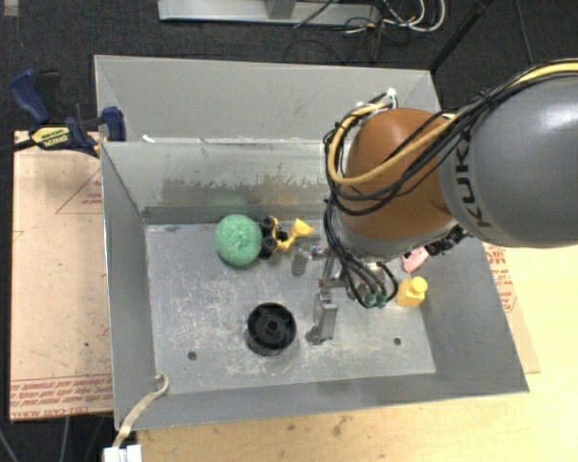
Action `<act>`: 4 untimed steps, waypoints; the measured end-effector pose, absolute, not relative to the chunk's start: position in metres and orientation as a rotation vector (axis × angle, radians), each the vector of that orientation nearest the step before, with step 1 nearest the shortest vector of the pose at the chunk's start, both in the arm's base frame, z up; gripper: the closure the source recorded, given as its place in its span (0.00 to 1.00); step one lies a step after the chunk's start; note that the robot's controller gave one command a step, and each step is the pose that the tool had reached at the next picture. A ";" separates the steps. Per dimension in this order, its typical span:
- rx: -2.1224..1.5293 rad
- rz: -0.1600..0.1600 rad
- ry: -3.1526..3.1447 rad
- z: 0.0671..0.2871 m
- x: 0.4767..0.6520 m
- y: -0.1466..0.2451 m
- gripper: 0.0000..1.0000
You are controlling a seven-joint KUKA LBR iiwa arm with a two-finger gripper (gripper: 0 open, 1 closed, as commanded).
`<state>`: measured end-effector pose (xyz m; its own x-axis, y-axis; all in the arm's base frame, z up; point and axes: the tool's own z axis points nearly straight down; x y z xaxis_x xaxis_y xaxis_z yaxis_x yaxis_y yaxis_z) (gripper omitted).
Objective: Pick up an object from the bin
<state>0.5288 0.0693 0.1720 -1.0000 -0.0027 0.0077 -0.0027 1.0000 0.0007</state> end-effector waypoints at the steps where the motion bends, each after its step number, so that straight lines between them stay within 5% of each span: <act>1: 0.000 -0.002 -3.142 0.177 0.530 0.069 0.00; 2: 0.076 -0.002 -3.146 0.101 0.531 0.085 0.00; 3: 0.178 -0.001 -3.133 0.072 0.530 0.087 0.00; 4: -0.006 -0.002 -3.143 0.098 0.529 0.107 0.00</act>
Offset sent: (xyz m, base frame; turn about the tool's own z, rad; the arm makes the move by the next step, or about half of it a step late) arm 0.0006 0.0212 -0.1020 -0.0655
